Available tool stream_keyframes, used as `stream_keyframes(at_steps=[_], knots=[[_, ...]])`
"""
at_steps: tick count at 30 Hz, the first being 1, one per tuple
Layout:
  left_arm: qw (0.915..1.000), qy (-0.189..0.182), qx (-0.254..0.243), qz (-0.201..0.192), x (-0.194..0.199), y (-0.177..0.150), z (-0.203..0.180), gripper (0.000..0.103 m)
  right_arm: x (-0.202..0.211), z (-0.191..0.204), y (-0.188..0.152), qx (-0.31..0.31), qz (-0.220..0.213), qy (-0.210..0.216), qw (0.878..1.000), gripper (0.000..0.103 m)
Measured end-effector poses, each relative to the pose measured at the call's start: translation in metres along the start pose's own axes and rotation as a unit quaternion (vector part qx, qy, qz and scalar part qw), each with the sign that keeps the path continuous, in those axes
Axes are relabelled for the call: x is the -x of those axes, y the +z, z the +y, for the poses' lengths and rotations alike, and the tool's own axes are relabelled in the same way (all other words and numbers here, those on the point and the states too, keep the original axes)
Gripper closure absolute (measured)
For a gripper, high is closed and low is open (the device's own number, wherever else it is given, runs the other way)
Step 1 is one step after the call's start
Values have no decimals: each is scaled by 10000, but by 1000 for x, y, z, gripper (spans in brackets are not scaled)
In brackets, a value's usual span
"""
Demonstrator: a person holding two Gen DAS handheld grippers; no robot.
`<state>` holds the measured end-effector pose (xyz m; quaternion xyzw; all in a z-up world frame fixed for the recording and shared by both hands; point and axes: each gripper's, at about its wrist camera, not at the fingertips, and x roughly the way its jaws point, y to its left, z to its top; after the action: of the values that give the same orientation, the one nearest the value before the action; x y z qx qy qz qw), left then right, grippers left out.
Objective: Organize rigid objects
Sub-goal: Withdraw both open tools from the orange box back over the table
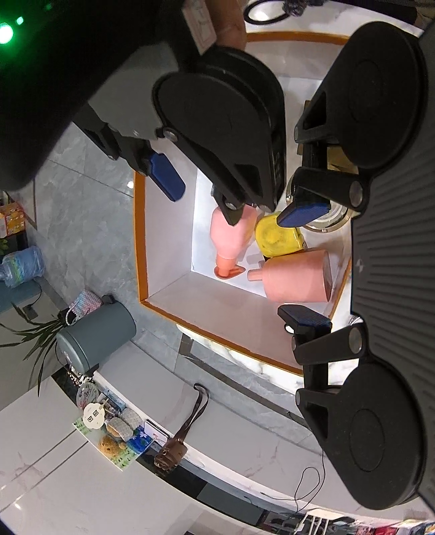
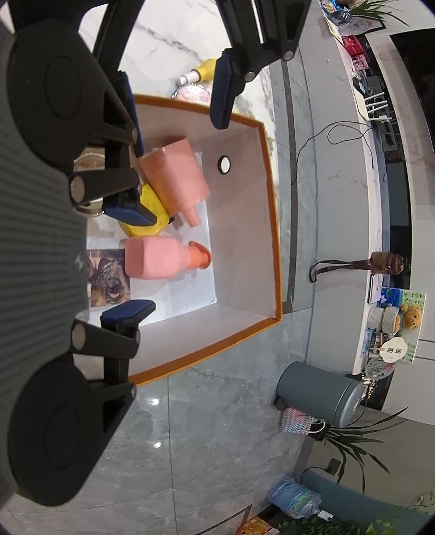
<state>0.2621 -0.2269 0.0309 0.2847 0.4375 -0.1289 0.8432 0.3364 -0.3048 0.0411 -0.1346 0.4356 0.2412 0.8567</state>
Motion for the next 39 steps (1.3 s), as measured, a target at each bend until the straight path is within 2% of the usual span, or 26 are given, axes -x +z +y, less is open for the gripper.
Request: stream_keyframes(at_steps=[4,9,16,20,27,33,37,39], knots=[[9999,64,64,-78,6,-6,0,40,4,6,2,57,-59,31,10000,54],[9990,8,407,-210,15,-27,6,39,10,13,5,107,-197,154,9996,50],[9947,-101,939,-399,29,-64,16,38,11,29,8,283,-245,243,9990,50],[9870,-68,1505,-566,34,-95,26,37,10,41,7,431,-226,279,9984,50],[9753,83,2119,-617,44,-163,31,37,7,62,5,740,-241,295,9965,50],[9714,231,2314,-467,47,-214,36,37,13,88,3,1039,-535,526,9918,49],[9673,278,2484,-423,47,-235,41,37,15,107,2,1194,-651,679,9884,49],[9638,293,2611,-455,46,-241,44,32,13,117,1,1209,-695,762,9873,49]])
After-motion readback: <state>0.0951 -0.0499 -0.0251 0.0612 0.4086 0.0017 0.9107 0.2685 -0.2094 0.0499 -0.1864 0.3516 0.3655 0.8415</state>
